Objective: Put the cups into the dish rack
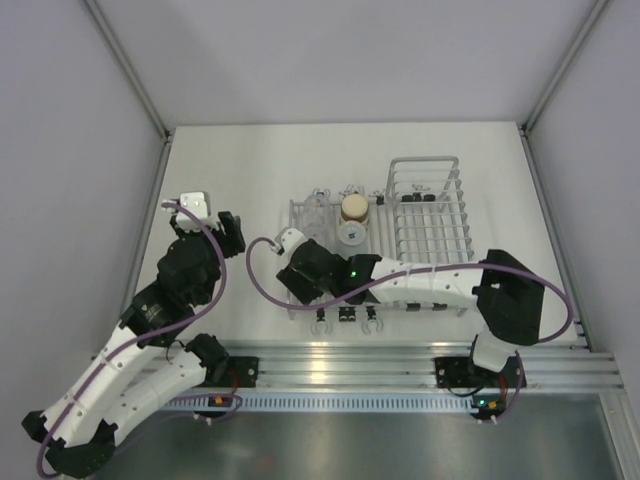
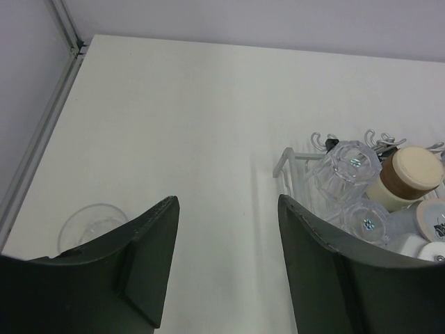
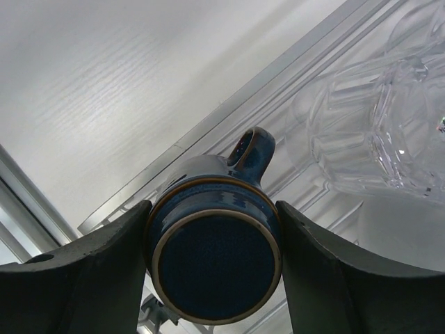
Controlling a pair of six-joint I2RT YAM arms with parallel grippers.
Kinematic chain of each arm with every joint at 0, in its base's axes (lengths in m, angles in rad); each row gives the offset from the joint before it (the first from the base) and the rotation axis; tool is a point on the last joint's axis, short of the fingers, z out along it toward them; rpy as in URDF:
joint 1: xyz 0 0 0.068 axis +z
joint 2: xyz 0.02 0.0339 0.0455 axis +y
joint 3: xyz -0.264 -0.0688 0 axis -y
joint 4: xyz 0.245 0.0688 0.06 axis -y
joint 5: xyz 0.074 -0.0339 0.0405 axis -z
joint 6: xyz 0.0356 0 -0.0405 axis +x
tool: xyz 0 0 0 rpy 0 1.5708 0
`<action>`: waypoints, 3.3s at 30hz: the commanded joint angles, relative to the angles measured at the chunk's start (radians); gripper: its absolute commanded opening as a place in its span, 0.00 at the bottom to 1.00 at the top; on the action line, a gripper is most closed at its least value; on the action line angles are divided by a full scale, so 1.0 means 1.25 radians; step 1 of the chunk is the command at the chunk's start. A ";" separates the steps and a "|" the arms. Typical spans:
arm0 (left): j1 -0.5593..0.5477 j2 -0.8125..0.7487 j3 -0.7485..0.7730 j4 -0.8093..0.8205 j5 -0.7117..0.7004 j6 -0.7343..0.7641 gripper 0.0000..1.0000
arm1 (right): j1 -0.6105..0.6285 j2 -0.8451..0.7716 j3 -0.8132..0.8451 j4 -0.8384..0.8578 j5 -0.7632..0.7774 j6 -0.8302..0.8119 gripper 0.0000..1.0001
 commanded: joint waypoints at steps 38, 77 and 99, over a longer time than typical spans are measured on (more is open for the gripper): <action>-0.002 -0.015 -0.003 0.001 -0.011 0.000 0.70 | 0.014 0.007 0.069 -0.028 0.008 0.024 0.72; -0.002 0.063 0.006 -0.043 -0.117 0.003 0.71 | 0.014 -0.519 -0.164 0.059 0.138 0.040 0.84; 0.426 0.360 0.031 -0.061 0.280 -0.012 0.69 | -0.256 -0.833 -0.273 0.078 0.009 -0.025 0.90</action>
